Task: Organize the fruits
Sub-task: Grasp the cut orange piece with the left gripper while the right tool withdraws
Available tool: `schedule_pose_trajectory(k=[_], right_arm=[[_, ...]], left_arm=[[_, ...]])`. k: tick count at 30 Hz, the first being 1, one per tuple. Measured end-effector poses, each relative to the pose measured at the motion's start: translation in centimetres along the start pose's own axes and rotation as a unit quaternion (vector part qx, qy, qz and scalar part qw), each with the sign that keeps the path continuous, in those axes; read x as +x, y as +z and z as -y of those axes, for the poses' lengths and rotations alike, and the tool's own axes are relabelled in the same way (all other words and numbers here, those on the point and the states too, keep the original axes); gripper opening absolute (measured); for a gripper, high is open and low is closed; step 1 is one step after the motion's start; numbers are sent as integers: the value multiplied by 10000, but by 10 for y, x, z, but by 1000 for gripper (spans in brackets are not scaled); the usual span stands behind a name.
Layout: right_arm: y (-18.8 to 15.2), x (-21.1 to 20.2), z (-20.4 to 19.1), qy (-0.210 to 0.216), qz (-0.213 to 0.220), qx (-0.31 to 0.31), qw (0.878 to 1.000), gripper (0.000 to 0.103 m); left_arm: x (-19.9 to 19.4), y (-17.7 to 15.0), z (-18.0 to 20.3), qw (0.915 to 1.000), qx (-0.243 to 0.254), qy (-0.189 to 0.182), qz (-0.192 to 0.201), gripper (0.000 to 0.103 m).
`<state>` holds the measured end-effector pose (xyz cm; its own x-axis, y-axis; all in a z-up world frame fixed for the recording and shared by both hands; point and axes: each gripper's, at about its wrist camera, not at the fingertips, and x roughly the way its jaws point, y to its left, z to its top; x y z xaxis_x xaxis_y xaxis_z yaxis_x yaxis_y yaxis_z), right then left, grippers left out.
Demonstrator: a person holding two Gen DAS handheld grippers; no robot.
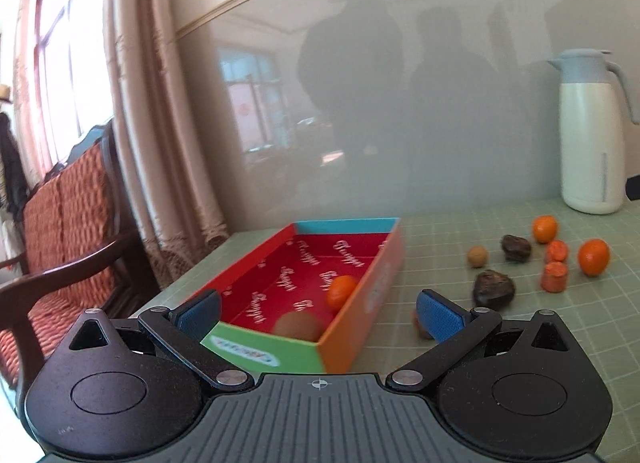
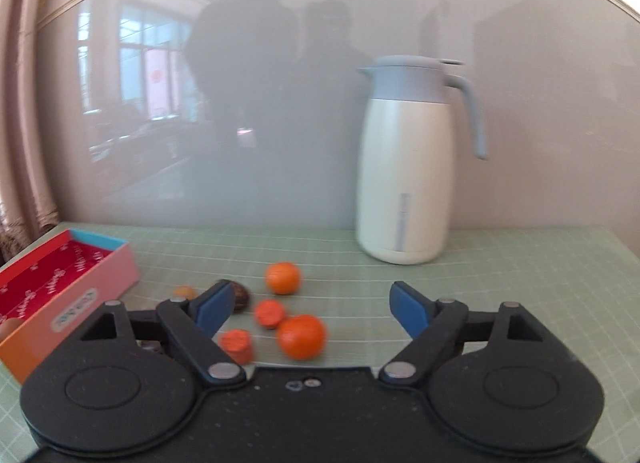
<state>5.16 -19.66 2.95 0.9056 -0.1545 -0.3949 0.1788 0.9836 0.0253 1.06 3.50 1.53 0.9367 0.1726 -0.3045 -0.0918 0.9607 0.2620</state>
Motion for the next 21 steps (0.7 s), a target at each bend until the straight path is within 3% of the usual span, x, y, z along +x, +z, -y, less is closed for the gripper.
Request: schedule_pose_trajectory(k=[7, 12, 17, 21], right_arm=[[-8, -17, 70, -696, 73, 480, 9964, 84], [-17, -34, 118, -1384, 255, 836, 9865, 84], [-24, -50, 147, -1655, 423, 1064, 9795, 84], [-25, -49, 156, -1684, 392, 1185, 9778, 84]], left_arm=[[31, 8, 57, 9960, 512, -604, -419, 102], [62, 7, 76, 9881, 379, -1040, -1068, 82], [85, 5, 82, 9878, 285, -820, -1296, 81], [103, 3, 80, 9840, 142, -861, -1551, 77]])
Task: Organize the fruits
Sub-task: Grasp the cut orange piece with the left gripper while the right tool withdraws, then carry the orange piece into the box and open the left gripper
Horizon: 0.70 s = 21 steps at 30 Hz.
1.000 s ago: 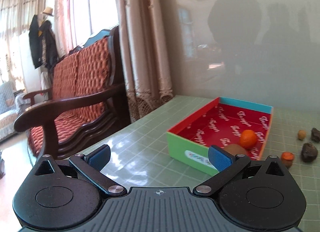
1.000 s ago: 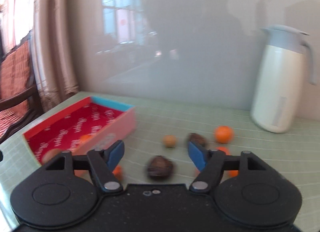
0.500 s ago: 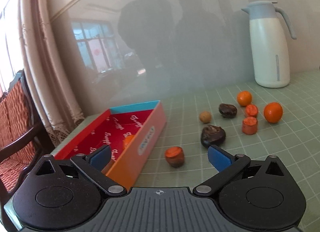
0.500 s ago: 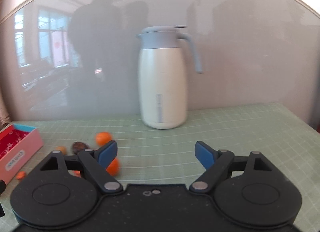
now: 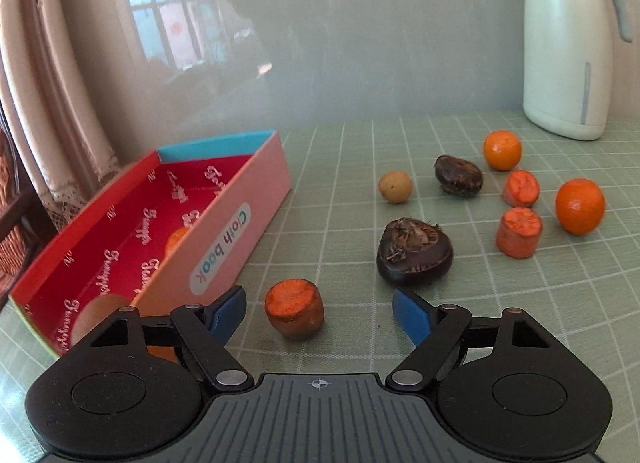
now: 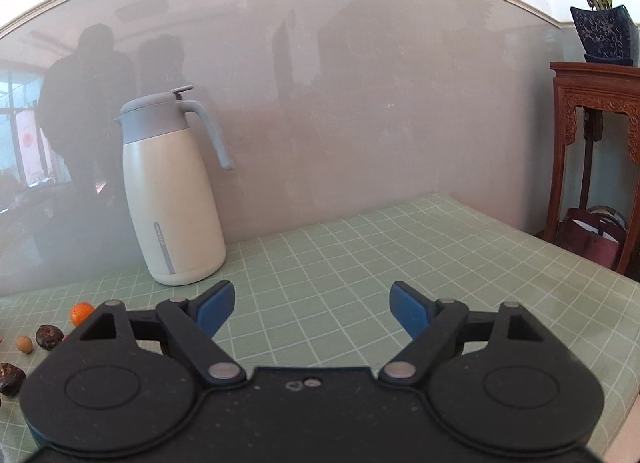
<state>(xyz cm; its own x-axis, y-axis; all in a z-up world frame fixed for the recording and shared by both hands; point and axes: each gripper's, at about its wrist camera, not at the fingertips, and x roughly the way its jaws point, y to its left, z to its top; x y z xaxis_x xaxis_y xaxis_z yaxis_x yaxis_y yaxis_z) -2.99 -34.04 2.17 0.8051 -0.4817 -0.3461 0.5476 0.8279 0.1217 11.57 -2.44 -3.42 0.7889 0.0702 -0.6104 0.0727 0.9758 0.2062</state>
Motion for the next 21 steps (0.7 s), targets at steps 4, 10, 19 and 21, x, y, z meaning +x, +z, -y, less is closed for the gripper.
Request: schedule_pose_trajectory(k=[4, 10, 19, 21], right_arm=[[0, 3, -3, 64, -21, 39, 10000, 84], [-4, -1, -18, 281, -67, -135, 9995, 84], [-5, -3, -36, 490, -67, -276, 9984, 84], [-5, -3, -39, 516, -70, -303, 9982, 84]], left_arm=[[3, 2, 1, 9999, -50, -125, 43, 53], [-2, 0, 8, 9998, 48, -132, 164, 31], [-29, 2, 2, 9969, 197, 122, 757, 31], [-35, 3, -6, 9956, 135, 202, 907, 31]])
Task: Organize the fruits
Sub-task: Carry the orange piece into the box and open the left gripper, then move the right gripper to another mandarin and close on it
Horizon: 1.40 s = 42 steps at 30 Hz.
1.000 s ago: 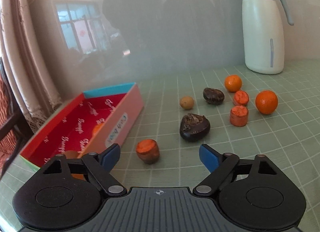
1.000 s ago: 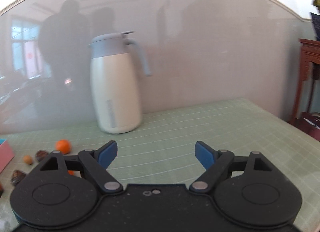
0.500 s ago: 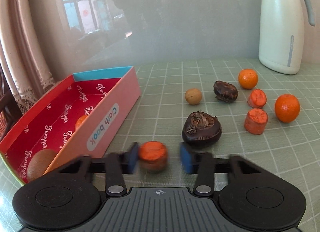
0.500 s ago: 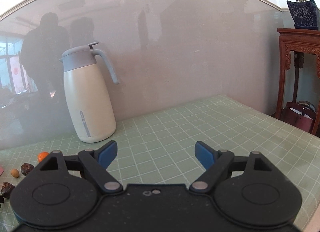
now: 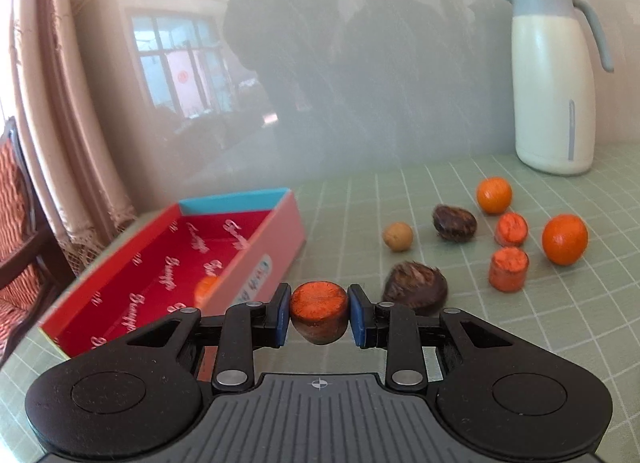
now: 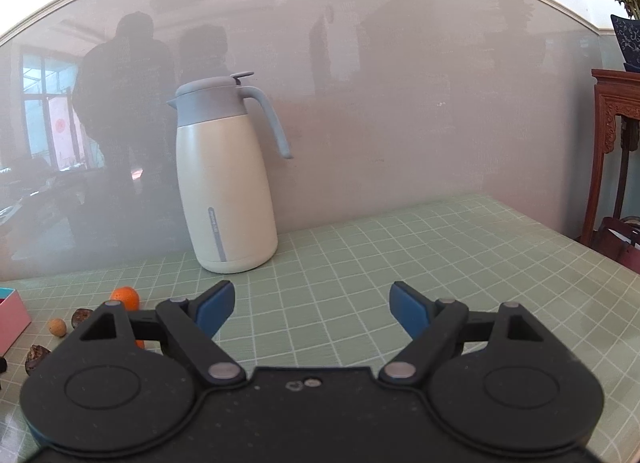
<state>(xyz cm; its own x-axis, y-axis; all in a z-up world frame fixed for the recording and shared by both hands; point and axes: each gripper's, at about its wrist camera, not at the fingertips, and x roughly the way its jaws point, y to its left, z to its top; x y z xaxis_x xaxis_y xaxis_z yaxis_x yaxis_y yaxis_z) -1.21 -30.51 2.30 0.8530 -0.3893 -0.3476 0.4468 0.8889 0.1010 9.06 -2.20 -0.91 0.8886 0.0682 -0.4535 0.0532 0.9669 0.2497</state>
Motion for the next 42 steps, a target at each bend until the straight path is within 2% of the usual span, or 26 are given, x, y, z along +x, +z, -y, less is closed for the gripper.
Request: schedule_pose_trajectory(k=[3, 9, 17, 21, 25, 30, 35, 37, 38, 39, 40, 41, 42], right_arm=[[0, 1, -5, 66, -18, -4, 10000, 84], [-1, 3, -24, 229, -41, -104, 9997, 84], [-4, 4, -54, 478, -94, -260, 9985, 84], [-6, 4, -66, 595, -134, -303, 9977, 84], [-7, 4, -80, 701, -144, -407, 9966, 84], [-7, 2, -85, 686, -142, -485, 9964, 84], [-6, 2, -76, 531, -150, -416, 9976, 84], [-7, 1, -72, 478, -153, -410, 9979, 84], [-7, 1, -70, 462, -154, -410, 9980, 84], [-7, 1, -68, 449, -153, -402, 9981, 84], [-7, 1, -66, 436, -153, -391, 9982, 84], [-7, 1, -64, 421, -155, -383, 9983, 84], [-7, 0, -62, 411, -156, -368, 9984, 84]], left_arm=[[-5, 3, -15, 9997, -144, 147, 127, 31], [-5, 9, -64, 9945, -773, 665, 256, 31], [23, -1, -124, 9856, -1299, 1063, -207, 31], [42, -5, -142, 9840, -1404, 993, -465, 31], [58, -10, -153, 9812, -1533, 918, -725, 31], [68, -13, -162, 9761, -1680, 1047, -901, 31], [71, -12, -155, 9747, -1547, 1268, -995, 32], [69, -10, -154, 9748, -1607, 1195, -980, 42], [68, -9, -152, 9753, -1605, 1170, -963, 57], [65, -8, -148, 9760, -1555, 1223, -915, 79], [63, -7, -145, 9753, -1519, 1343, -882, 90], [59, -6, -142, 9760, -1459, 1407, -796, 95], [57, -5, -140, 9764, -1424, 1436, -753, 95]])
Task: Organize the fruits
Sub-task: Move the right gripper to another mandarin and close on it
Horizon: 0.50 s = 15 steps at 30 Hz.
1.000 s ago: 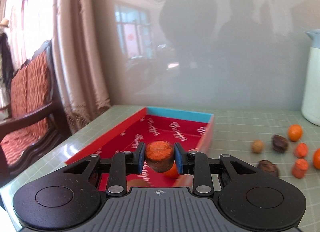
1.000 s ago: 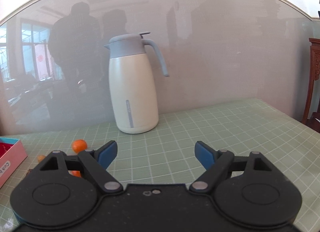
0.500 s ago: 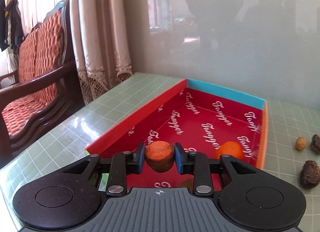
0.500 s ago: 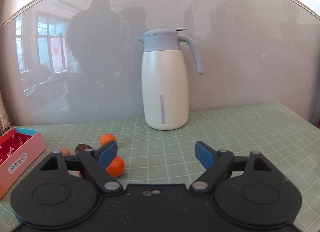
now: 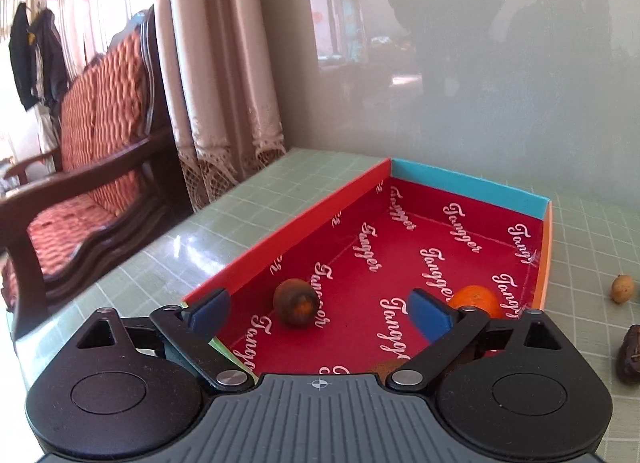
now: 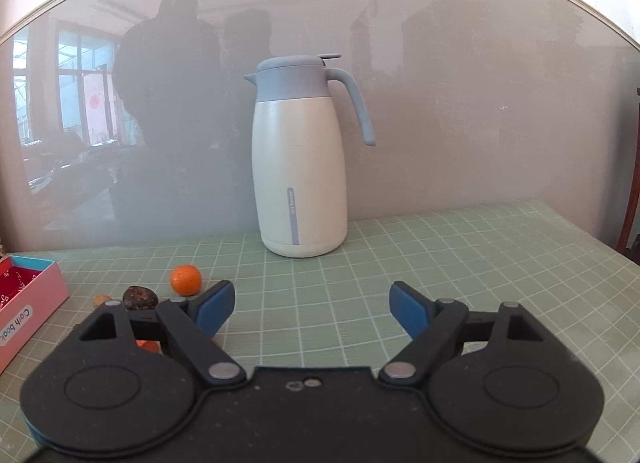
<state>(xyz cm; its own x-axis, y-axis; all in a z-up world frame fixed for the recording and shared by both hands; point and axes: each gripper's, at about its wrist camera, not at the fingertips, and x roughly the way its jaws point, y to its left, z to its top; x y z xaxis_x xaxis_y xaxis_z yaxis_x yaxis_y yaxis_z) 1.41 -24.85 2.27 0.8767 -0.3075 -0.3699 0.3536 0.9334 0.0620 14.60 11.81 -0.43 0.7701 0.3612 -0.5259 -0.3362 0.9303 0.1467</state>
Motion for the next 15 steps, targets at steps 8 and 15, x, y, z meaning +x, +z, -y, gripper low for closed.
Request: schedule_pose_trajectory(k=[8, 15], right_arm=[[0, -2, 13, -124, 18, 49, 9999, 84], [0, 0, 32, -463, -53, 173, 9988, 84]], left_arm=[[-31, -3, -12, 9996, -227, -134, 120, 95], [-67, -17, -24, 9993, -263, -60, 272, 103]])
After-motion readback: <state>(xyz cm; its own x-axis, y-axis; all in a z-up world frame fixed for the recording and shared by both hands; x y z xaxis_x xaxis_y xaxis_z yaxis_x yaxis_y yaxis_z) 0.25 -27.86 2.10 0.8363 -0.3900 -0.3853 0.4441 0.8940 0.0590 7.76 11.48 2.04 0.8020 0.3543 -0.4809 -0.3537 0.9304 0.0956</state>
